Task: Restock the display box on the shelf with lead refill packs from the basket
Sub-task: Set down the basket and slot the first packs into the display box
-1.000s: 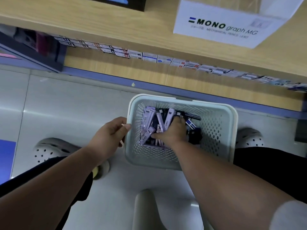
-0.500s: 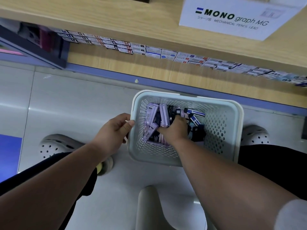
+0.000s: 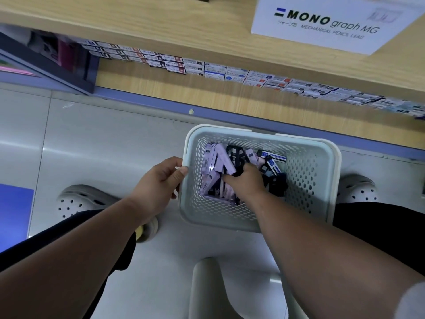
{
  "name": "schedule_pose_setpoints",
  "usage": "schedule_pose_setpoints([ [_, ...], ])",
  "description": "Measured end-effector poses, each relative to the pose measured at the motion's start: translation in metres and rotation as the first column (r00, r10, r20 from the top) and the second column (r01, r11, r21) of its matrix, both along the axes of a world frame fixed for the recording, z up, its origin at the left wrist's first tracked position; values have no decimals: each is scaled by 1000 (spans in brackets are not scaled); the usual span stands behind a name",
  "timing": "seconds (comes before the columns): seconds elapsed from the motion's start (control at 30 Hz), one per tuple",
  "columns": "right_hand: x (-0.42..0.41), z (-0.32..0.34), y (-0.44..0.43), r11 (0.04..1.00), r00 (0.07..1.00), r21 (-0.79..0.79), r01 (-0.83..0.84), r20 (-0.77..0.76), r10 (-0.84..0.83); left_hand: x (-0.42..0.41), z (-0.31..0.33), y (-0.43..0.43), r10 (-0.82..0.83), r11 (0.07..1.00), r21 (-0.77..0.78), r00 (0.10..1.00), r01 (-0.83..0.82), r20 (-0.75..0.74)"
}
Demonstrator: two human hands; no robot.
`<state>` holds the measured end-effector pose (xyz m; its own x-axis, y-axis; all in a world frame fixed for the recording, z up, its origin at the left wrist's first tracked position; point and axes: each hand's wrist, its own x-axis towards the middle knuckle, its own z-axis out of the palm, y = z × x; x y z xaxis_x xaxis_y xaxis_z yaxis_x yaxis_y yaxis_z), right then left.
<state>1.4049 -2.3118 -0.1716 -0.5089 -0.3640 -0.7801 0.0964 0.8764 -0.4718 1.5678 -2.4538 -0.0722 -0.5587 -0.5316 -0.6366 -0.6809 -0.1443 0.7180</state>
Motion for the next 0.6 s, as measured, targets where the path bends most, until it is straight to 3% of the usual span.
schedule_pose_setpoints([
  [0.17,8,5,-10,996,999,-81,40,-5,-41,0,-1,0,8,1000,7,1000,-8,5],
  [0.33,7,3,-16,993,995,-60,98,-8,-99,0,0,1,10,1000,15,1000,-10,-1],
  [0.6,-4,6,-13,998,999,-63,28,42,-25,1,0,0,0,1000,22,1000,-1,4],
])
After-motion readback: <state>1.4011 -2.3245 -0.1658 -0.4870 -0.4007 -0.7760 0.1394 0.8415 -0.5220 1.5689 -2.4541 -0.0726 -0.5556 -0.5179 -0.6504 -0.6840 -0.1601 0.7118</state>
